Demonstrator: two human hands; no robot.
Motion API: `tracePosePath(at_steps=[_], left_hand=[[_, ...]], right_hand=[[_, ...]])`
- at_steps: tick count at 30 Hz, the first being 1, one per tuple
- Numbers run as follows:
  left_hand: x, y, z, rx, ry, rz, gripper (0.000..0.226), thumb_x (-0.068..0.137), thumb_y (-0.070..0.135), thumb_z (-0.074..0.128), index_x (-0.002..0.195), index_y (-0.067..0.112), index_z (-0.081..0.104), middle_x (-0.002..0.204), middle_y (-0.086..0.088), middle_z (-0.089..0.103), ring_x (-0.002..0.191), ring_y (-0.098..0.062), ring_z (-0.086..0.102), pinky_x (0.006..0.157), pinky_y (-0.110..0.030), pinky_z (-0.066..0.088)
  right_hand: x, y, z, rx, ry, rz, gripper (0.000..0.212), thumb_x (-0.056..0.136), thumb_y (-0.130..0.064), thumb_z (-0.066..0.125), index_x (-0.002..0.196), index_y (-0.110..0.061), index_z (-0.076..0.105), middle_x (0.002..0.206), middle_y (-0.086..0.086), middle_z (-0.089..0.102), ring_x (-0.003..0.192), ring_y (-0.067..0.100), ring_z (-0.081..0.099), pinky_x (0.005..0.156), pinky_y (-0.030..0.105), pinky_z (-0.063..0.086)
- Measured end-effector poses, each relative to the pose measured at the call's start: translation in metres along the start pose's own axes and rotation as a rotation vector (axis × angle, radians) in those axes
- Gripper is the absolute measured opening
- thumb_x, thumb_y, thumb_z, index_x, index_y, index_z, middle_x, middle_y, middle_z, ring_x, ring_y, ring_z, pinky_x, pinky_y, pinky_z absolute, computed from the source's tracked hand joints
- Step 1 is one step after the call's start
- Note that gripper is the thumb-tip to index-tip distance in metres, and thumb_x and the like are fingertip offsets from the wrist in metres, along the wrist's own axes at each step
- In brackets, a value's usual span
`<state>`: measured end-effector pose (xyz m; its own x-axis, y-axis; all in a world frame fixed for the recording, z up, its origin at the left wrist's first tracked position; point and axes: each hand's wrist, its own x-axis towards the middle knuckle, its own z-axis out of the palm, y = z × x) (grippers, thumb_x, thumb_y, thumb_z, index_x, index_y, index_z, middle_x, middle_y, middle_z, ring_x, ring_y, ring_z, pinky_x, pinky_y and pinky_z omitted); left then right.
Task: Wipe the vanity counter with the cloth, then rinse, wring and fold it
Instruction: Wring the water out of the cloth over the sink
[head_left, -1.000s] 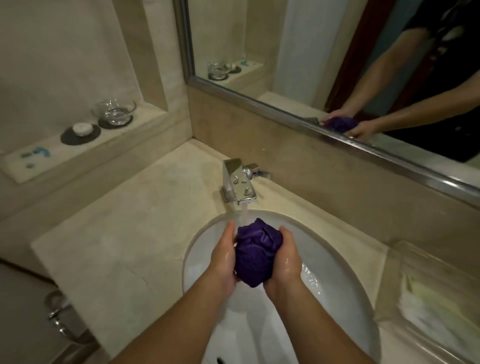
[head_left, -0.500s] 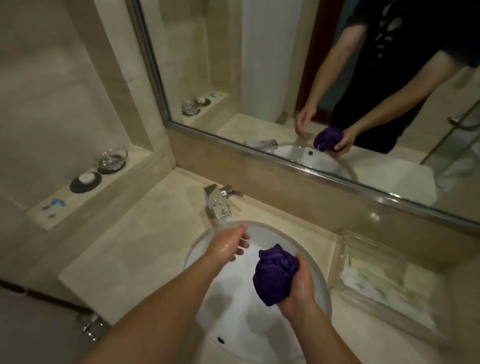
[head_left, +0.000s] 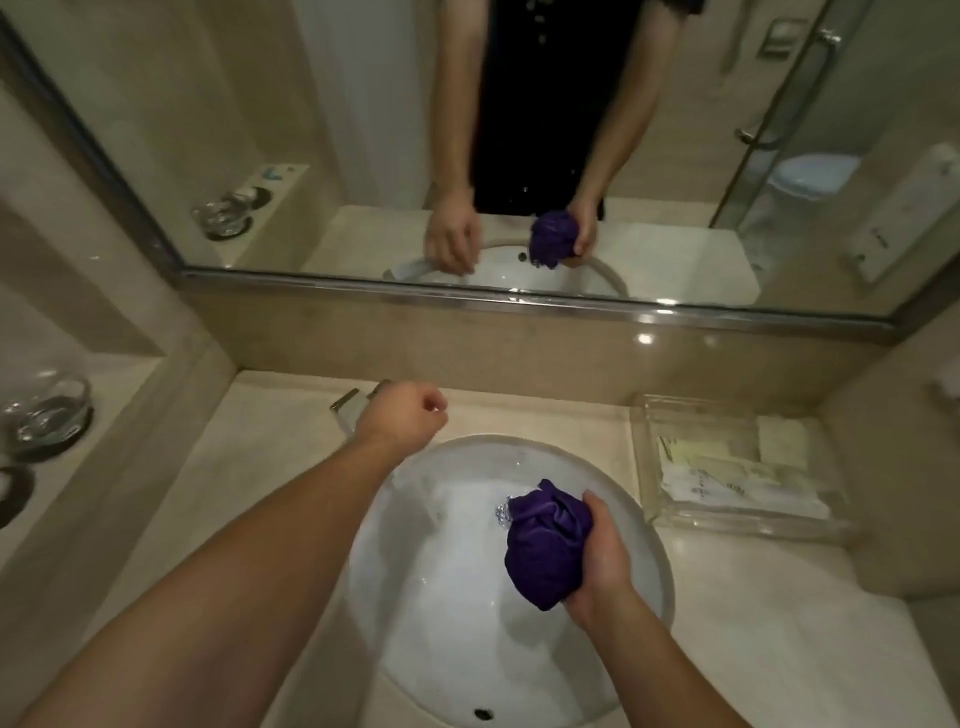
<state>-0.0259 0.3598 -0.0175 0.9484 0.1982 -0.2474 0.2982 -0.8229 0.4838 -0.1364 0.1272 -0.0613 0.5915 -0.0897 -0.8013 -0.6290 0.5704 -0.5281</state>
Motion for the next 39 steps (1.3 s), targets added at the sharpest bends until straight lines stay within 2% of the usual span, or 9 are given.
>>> tracePosePath(at_steps=[4,9,13,16,23,31,33,35,39], left_hand=[[0.044,-0.026,-0.010,0.236,-0.007,0.101,0.038,0.078,0.026,0.069,0.115,0.038,0.069,0.118,0.006,0.069,0.113,-0.022,0.058,0.096,-0.034,0.050],[0.082,-0.039,-0.007,0.290,-0.187,0.109,0.055,0.076,0.039,0.075,0.129,0.039,0.061,0.130,0.014,0.063,0.125,-0.018,0.053,0.103,-0.030,0.043],[0.085,-0.041,-0.001,0.407,-0.194,0.174,0.032,0.080,0.059,0.061,0.100,0.035,0.068,0.109,0.008,0.069,0.097,-0.020,0.060,0.083,-0.029,0.044],[0.079,-0.042,-0.005,0.380,-0.195,0.186,0.054,0.085,0.077,0.040,0.089,0.029,0.066,0.086,0.007,0.065,0.088,-0.022,0.058,0.080,-0.032,0.041],[0.067,-0.041,-0.014,0.390,-0.154,0.238,0.080,0.091,0.078,0.014,0.093,0.027,0.075,0.104,-0.005,0.072,0.109,-0.028,0.061,0.099,-0.041,0.040],[0.062,-0.045,-0.016,0.366,-0.118,0.304,0.079,0.089,0.079,0.018,0.091,0.026,0.076,0.104,-0.005,0.072,0.107,-0.030,0.061,0.091,-0.039,0.043],[0.046,-0.037,-0.016,0.233,-0.048,0.407,0.076,0.084,0.080,0.021,0.109,0.030,0.074,0.119,0.002,0.070,0.116,-0.026,0.057,0.099,-0.040,0.041],[0.016,-0.025,-0.012,-0.073,-0.058,0.467,0.072,0.080,0.080,0.030,0.119,0.033,0.069,0.128,0.005,0.066,0.123,-0.020,0.055,0.106,-0.043,0.040],[-0.058,0.018,-0.002,-0.720,-0.456,0.407,0.051,0.082,0.069,0.060,0.127,0.045,0.058,0.136,0.008,0.059,0.122,-0.004,0.056,0.107,-0.031,0.045]], right_hand=[[-0.007,0.034,0.002,0.084,0.102,-0.011,0.039,0.094,-0.044,0.060,0.100,-0.009,0.078,0.091,0.014,0.076,0.086,0.035,0.070,0.093,0.050,0.054],[0.003,0.059,0.008,0.147,0.171,-0.024,0.043,0.092,-0.044,0.062,0.106,-0.007,0.076,0.096,0.016,0.075,0.086,0.035,0.070,0.095,0.052,0.053],[0.009,0.064,0.015,0.170,0.199,-0.041,0.042,0.091,-0.044,0.063,0.107,-0.007,0.076,0.097,0.015,0.074,0.088,0.034,0.069,0.095,0.050,0.053],[0.005,0.067,0.024,0.160,0.202,-0.048,0.037,0.092,-0.042,0.063,0.101,-0.008,0.076,0.090,0.012,0.076,0.082,0.033,0.070,0.091,0.048,0.054],[-0.002,0.073,0.041,0.152,0.156,-0.046,0.040,0.094,-0.043,0.061,0.102,-0.008,0.078,0.100,0.016,0.077,0.090,0.036,0.071,0.100,0.053,0.052],[-0.025,0.055,0.048,0.150,0.135,-0.067,0.044,0.094,-0.046,0.059,0.104,-0.008,0.079,0.105,0.018,0.076,0.091,0.035,0.072,0.097,0.051,0.054],[-0.032,0.045,0.049,0.187,0.088,-0.068,0.048,0.094,-0.052,0.057,0.101,-0.012,0.081,0.107,0.016,0.076,0.093,0.034,0.072,0.090,0.045,0.057],[-0.042,0.031,0.049,0.222,0.005,-0.052,0.056,0.092,-0.061,0.053,0.106,-0.014,0.080,0.113,0.015,0.075,0.104,0.033,0.071,0.092,0.044,0.056],[-0.065,0.001,0.062,0.252,-0.115,-0.053,0.064,0.089,-0.068,0.053,0.113,-0.014,0.077,0.119,0.015,0.073,0.115,0.034,0.067,0.105,0.052,0.048]])
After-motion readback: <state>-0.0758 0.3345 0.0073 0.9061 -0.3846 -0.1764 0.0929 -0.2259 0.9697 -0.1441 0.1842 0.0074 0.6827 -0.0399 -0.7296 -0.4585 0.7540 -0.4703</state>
